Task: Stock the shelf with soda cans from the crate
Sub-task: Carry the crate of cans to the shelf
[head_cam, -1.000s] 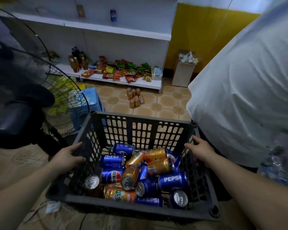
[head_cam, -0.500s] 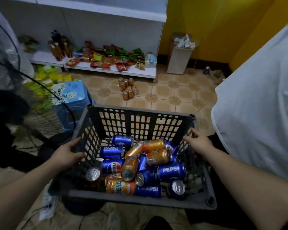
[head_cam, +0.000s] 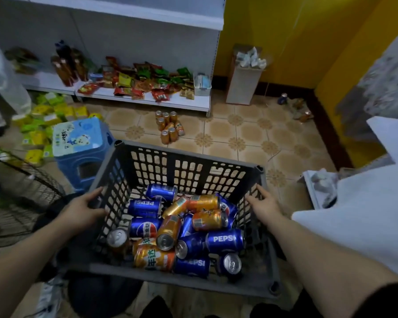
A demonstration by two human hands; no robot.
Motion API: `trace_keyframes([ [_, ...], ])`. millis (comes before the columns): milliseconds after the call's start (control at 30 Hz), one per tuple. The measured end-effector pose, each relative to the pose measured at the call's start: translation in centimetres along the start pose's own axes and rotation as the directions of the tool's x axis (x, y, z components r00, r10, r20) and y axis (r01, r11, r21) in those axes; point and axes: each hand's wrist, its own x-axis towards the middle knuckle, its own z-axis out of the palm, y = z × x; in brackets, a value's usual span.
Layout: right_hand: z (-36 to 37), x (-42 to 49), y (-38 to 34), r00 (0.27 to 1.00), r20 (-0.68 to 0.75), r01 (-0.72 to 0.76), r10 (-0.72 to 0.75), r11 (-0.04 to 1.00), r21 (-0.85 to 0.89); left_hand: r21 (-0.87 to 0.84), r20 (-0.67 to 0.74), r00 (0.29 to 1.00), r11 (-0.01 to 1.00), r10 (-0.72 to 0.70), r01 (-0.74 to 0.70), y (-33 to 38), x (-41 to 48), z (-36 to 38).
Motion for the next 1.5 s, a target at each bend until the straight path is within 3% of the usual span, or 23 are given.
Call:
trace_keyframes([
  [300, -1.6, 6.8, -6.4, 0.999, 0.022, 0.03, -0.028, 0.996, -0.08, -0.072, 0.064, 0.996, 0.995, -0.058, 0.063, 4.1, 4.9, -0.1],
  [567, -6.2, 13.9, -13.0, 1.0, 0.031, -0.002, 0.004, 0.997, -0.078, -0.039, 0.045, 0.999, 0.999, -0.008, 0.01, 14.8, 10.9, 1.9],
  [767, -8.8, 22.3, -17.4, 0.999, -0.042, -0.015, 0.009, 0.99, -0.143, -0.045, 0.06, 0.998, 0.999, 0.004, -0.001, 22.2, 16.6, 2.6],
  [1267, -10.9, 34.6, -32.7, 0.992, -0.113, -0.048, 0.049, 0.999, 0.012, -0.025, 0.21, 0.97, 0.993, 0.121, -0.119, 40.5, 36.5, 0.4],
  [1500, -12.1, 43.4, -37.7, 0.989, -0.125, -0.084, 0.084, 0.996, 0.01, 0.054, 0.205, 0.966, 0.984, 0.158, -0.172, 48.8, 44.4, 2.2],
])
